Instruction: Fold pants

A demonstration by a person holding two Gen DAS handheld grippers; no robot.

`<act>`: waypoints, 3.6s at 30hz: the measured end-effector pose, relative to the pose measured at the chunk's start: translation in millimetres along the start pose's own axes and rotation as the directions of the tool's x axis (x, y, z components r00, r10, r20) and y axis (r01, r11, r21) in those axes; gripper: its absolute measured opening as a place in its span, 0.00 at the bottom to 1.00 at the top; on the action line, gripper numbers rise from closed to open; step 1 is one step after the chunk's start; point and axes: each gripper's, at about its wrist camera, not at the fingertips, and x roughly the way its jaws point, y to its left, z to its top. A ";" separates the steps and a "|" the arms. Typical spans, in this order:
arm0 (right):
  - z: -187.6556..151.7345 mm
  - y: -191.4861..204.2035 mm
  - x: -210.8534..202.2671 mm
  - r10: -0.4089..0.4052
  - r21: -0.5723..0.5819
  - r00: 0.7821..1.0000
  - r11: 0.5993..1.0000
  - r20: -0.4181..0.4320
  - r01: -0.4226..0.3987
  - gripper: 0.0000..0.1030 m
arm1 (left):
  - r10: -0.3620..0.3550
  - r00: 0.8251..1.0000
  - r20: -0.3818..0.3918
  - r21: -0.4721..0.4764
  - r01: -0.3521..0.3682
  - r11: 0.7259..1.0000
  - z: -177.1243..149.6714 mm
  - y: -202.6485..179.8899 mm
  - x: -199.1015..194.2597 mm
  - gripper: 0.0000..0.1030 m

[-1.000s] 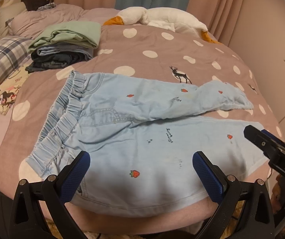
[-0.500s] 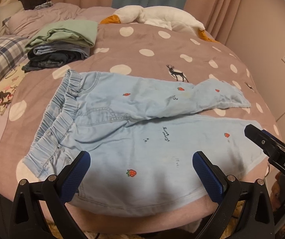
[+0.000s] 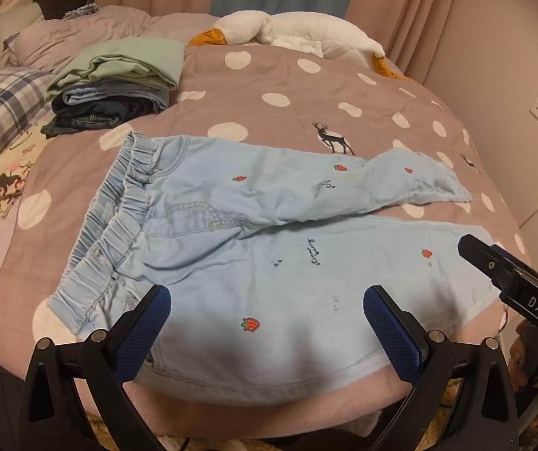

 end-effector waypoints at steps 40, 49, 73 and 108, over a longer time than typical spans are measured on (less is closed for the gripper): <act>-1.7 -26.6 6.7 -0.075 0.052 0.996 0.996 -0.042 0.078 0.89 | -0.024 1.000 -0.017 -0.066 0.023 0.998 8.9 23.5 14.9 0.99; -0.2 -33.9 7.2 -0.093 0.063 0.995 0.994 -0.034 0.095 0.89 | -0.015 1.000 0.026 -0.105 0.017 0.994 14.0 38.8 7.7 0.95; -40.7 -308.1 17.1 -0.325 0.584 0.914 0.704 -0.241 0.404 0.68 | -0.080 0.994 -0.070 -0.443 0.041 0.895 -6.3 159.6 67.6 0.15; -41.5 -281.7 34.6 -0.375 0.448 0.901 0.782 -0.218 0.434 0.08 | 0.058 0.987 -0.146 -0.429 -0.116 0.896 -23.6 191.5 69.5 0.20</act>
